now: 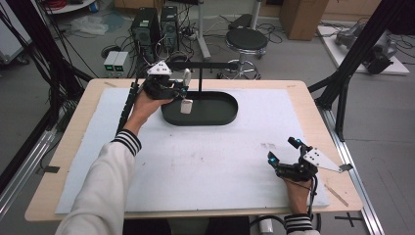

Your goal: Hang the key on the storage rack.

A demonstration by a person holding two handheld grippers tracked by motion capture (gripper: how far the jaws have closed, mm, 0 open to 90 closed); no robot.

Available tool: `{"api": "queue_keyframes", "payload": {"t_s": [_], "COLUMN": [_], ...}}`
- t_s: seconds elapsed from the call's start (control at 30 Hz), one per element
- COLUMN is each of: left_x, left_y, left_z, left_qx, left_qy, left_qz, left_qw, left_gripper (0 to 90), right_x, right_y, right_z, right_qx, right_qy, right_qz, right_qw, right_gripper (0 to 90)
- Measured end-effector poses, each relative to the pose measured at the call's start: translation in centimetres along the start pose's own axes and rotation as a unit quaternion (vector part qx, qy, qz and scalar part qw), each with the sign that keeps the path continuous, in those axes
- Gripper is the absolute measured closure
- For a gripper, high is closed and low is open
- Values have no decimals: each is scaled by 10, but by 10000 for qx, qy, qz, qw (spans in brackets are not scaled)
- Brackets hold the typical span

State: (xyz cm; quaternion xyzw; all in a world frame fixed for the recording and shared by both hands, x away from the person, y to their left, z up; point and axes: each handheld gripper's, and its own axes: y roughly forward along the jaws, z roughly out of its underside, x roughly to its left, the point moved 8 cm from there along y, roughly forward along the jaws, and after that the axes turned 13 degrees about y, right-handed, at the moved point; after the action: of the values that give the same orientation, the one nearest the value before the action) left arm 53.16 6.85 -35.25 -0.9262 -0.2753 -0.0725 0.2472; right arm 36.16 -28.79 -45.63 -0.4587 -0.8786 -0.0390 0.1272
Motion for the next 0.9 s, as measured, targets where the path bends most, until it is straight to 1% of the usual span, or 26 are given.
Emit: {"api": "queue_keyframes", "payload": {"t_s": [0.07,0.13,0.2,0.23,0.27,0.3,0.33,0.37,0.4,0.47,0.7,0.8,0.9], "left_x": [1,2,3,4,4,5,5,5,6,6,6,8,9], "left_y": [4,8,13,14,16,18,19,21,22,25,31,33,34], "left_z": [-3,-4,-5,-5,-5,-4,-4,-4,-3,-2,1,2,2], "left_qx": [-86,-117,-110,-102,-123,-86,-123,-124,-84,-107,-39,-59,-55], "left_qy": [-47,-86,-112,-131,-189,-188,-260,-279,-267,-369,-499,-587,-616], "left_qz": [13,21,-23,-6,-10,-47,-33,-23,-71,-71,-170,-255,-281], "left_qw": [10000,9999,9999,9999,9997,9998,9996,9995,9996,9992,9986,9979,9977], "left_gripper": [741,741,741,741,741,741,741,741,741,741,740,740,741], "right_x": [0,0,0,0,0,0,0,0,0,0,0,0,0], "right_y": [0,0,0,0,0,0,0,0,0,0,0,0,0], "right_z": [0,0,0,0,0,0,0,0,0,-1,0,0,0], "right_qx": [-7,-10,-12,-11,-12,-11,-9,-19,-12,-36,-33,-33,-28], "right_qy": [10,23,26,25,24,27,16,24,29,20,6,8,7], "right_qz": [-7,-13,-13,-14,-9,-12,-9,-12,-10,-19,-18,-19,-11], "right_qw": [10000,10000,10000,10000,10000,10000,10000,10000,10000,10000,10000,10000,10000], "right_gripper": [5,5,5,5,5,5,4,5,5,5,5,4,5]}}
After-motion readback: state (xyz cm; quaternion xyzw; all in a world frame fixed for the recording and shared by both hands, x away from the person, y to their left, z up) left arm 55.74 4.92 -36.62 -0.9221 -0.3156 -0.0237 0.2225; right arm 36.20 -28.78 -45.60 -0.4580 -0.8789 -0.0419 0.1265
